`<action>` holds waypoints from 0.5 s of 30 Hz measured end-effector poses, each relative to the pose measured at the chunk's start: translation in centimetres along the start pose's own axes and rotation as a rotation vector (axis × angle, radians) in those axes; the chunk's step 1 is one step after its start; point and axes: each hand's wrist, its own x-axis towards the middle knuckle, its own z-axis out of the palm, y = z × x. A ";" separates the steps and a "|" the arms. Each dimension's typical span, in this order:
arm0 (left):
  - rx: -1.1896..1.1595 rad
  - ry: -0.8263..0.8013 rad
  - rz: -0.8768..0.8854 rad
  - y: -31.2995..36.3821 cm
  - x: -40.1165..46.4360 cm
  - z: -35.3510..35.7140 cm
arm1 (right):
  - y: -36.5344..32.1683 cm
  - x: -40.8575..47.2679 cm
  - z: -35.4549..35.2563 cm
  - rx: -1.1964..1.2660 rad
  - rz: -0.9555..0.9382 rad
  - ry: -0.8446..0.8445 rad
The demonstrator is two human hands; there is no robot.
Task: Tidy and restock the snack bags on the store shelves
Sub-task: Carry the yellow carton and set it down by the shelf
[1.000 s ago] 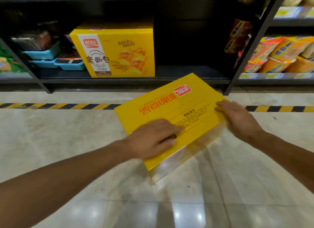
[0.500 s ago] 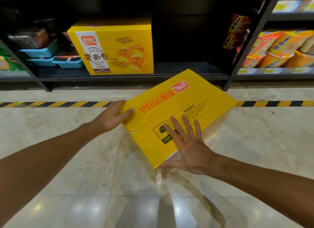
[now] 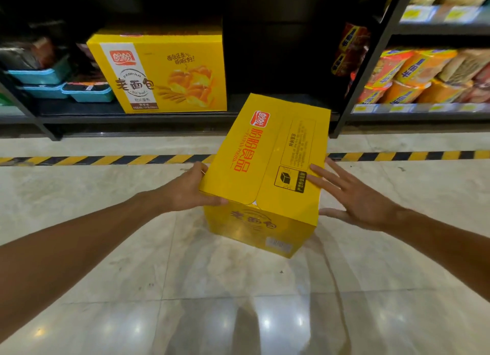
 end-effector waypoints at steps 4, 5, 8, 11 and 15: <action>-0.084 -0.120 0.078 -0.5 0.8 0.6 | -4.2 -2.8 2.5 0.310 0.203 0.047; -0.082 -0.104 0.076 -0.7 1.0 0.9 | -5.0 -3.1 3.0 0.426 0.264 0.011; -0.058 -0.038 0.050 -0.7 1.4 1.3 | -6.8 -2.5 3.9 0.693 0.322 -0.059; -0.089 0.022 0.049 -0.5 0.9 1.8 | -7.9 -1.3 4.1 0.791 0.332 -0.007; -0.138 0.089 0.039 0.4 -0.9 2.5 | -7.9 -1.5 1.9 0.837 0.414 0.101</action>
